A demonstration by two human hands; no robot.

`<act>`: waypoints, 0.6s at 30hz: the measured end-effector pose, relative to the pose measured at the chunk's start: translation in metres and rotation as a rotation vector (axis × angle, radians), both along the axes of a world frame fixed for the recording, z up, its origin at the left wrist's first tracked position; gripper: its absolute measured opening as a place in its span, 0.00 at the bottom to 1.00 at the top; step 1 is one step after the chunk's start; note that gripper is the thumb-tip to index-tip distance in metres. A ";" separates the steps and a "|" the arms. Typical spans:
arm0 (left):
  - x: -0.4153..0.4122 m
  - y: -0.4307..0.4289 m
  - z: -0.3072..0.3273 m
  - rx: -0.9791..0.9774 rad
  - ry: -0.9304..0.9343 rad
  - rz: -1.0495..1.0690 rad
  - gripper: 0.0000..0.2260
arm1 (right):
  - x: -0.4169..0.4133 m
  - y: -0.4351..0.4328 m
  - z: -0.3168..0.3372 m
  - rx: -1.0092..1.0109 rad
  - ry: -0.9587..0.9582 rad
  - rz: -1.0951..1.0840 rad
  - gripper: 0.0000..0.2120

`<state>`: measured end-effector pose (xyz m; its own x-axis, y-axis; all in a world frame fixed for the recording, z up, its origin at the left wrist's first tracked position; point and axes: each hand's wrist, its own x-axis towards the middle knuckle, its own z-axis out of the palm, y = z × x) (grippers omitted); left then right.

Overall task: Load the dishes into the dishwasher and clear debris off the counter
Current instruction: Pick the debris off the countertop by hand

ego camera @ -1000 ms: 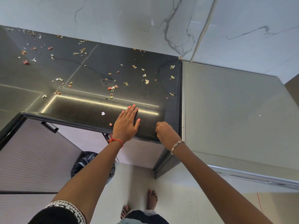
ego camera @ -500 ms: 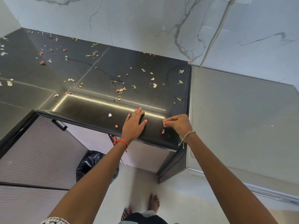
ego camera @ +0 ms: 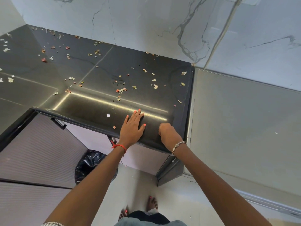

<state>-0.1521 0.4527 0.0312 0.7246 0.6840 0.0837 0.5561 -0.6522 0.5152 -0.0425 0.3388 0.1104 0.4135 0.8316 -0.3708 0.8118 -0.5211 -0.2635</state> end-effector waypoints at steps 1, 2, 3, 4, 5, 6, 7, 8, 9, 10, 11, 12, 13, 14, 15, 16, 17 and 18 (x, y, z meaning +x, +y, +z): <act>0.000 0.001 -0.001 -0.004 0.005 -0.003 0.21 | 0.001 0.002 -0.001 0.022 0.008 -0.021 0.11; 0.000 0.001 0.001 -0.017 0.002 -0.006 0.21 | 0.003 0.006 -0.001 0.071 0.042 -0.054 0.10; 0.001 0.001 0.004 -0.064 -0.015 0.006 0.20 | 0.007 0.008 -0.003 0.115 0.089 -0.085 0.09; 0.001 0.000 0.010 -0.155 -0.078 0.034 0.18 | 0.009 0.010 -0.002 0.175 0.139 -0.114 0.08; 0.000 -0.002 0.018 -0.324 -0.197 0.093 0.15 | 0.010 0.011 0.001 0.254 0.182 -0.130 0.07; -0.002 -0.005 0.027 -0.548 -0.370 0.173 0.12 | 0.008 0.014 0.007 0.341 0.229 -0.126 0.06; -0.004 -0.008 0.035 -0.771 -0.573 0.254 0.10 | 0.004 0.017 0.014 0.419 0.279 -0.107 0.05; -0.009 -0.010 0.041 -0.954 -0.750 0.338 0.11 | -0.004 0.022 0.023 0.483 0.329 -0.071 0.05; -0.014 -0.010 0.045 -1.114 -0.881 0.402 0.13 | -0.013 0.028 0.031 0.519 0.370 -0.027 0.05; -0.019 -0.011 0.048 -1.266 -0.989 0.442 0.16 | -0.024 0.034 0.035 0.539 0.396 0.029 0.06; -0.027 -0.010 0.049 -1.411 -1.089 0.466 0.18 | -0.036 0.042 0.036 0.538 0.403 0.096 0.06; -0.034 -0.009 0.051 -1.542 -1.176 0.472 0.21 | -0.048 0.048 0.034 0.519 0.390 0.156 0.07; -0.042 -0.006 0.051 -1.630 -1.256 0.467 0.23 | -0.062 0.055 0.032 0.482 0.364 0.206 0.09; -0.048 -0.003 0.052 -1.690 -1.330 0.445 0.25 | -0.073 0.061 0.028 0.450 0.349 0.237 0.11; -0.053 0.000 0.052 -1.728 -1.390 0.438 0.26 | -0.082 0.066 0.023 0.424 0.353 0.262 0.14; -0.059 0.004 0.053 -1.749 -1.443 0.450 0.26 | -0.090 0.072 0.019 0.410 0.355 0.302 0.16; -0.063 0.008 0.053 -1.760 -1.485 0.458 0.26 | -0.095 0.078 0.016 0.402 0.358 0.335 0.18; -0.068 0.014 0.054 -1.773 -1.522 0.461 0.25 | -0.101 0.084 0.015 0.406 0.355 0.362 0.18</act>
